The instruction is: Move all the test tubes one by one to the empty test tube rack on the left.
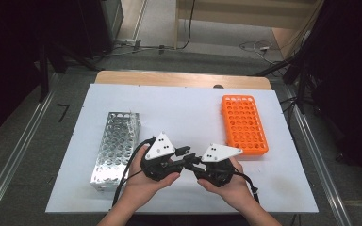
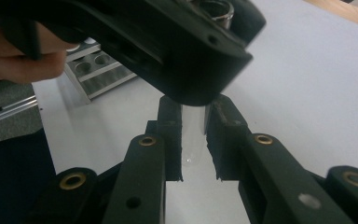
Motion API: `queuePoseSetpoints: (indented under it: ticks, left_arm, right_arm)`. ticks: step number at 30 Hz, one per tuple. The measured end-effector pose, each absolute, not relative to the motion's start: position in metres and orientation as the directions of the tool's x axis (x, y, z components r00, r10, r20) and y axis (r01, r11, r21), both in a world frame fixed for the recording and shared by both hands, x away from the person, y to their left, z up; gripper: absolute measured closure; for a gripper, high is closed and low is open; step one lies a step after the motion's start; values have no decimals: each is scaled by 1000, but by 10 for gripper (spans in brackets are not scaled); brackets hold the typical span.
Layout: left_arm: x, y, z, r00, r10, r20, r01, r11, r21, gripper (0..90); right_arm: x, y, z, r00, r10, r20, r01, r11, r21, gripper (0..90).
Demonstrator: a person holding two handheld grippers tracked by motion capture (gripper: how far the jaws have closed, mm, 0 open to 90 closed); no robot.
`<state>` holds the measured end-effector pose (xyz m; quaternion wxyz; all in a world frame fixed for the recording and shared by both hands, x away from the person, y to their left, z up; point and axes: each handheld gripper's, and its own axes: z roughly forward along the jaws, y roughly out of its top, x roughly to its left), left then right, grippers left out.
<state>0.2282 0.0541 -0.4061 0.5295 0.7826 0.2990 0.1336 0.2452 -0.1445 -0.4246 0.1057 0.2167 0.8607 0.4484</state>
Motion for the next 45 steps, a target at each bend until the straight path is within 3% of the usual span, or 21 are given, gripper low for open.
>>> queuePoseSetpoints:
  ticks: [8, 11, 15, 22, 45]
  left_arm:
    - [228, 54, -406, 773, 628, -90, 320, -264, 910, 752]
    - [229, 59, -405, 762, 641, -92, 320, -250, 914, 752]
    - [232, 68, -403, 744, 660, -104, 326, -222, 919, 752]
    - [238, 88, -398, 704, 702, -107, 334, -194, 922, 752]
    - [254, 168, -383, 533, 839, -112, 339, -91, 936, 752]
  right_arm:
    - [246, -145, -425, -880, 474, 19, 285, 497, 819, 729]
    - [248, -146, -426, -886, 462, 32, 285, 491, 823, 663]
    - [251, -149, -427, -892, 449, 45, 284, 479, 831, 469]
    - [259, -159, -425, -870, 488, 64, 314, 449, 836, 9]
    - [275, -202, -421, -823, 566, 57, 329, 390, 860, 0]
